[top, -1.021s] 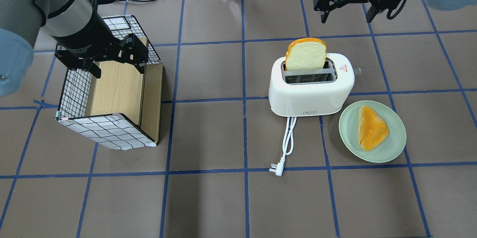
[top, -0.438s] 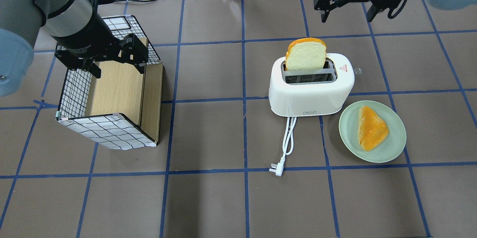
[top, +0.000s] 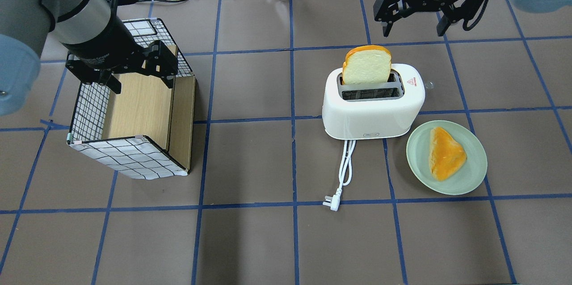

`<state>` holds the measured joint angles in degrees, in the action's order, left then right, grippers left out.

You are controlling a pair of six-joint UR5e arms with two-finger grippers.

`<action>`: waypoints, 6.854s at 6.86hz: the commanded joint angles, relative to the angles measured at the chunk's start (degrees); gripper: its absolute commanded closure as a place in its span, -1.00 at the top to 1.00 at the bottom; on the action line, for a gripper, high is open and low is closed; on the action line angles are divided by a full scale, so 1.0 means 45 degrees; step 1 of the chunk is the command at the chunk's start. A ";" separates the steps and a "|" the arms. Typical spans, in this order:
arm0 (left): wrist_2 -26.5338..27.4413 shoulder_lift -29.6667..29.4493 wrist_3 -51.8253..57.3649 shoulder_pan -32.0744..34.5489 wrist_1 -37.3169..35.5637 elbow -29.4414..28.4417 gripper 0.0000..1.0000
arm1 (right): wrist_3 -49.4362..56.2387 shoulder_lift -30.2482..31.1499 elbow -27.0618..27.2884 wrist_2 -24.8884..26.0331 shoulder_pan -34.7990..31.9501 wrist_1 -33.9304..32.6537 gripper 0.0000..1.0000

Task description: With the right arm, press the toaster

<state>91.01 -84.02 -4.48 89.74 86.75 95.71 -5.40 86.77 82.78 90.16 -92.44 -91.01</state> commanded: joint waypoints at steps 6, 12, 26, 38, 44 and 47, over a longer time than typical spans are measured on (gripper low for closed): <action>0.0009 0.0000 0.0000 0.0000 0.0000 0.0000 1.00 | 0.0183 -0.0024 -0.0213 0.0141 0.0113 0.0556 -1.00; 0.0009 0.0000 0.0000 0.0000 0.0000 0.0000 1.00 | 0.1835 -0.0258 -0.0039 0.0065 0.2151 0.0496 -1.00; 0.0009 0.0000 0.0000 0.0000 0.0000 0.0000 1.00 | 0.4026 -0.1567 0.2988 -0.2035 0.3294 -0.2256 -1.00; 0.0009 0.0000 0.0000 0.0000 0.0000 0.0000 1.00 | 0.5496 -0.1548 0.4435 -0.4448 0.4820 -0.3370 -1.00; 0.0009 0.0000 0.0000 0.0000 0.0000 0.0000 1.00 | 0.5496 -0.1722 0.4689 -0.4448 0.4898 -0.3663 -1.00; 0.0009 0.0000 0.0000 0.0000 0.0000 0.0000 1.00 | 0.5496 -0.1782 0.4728 -0.4449 0.4898 -0.3800 -1.00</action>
<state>91.05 -84.02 -4.48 89.74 86.75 95.71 19.34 78.87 104.03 70.14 -70.41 -107.91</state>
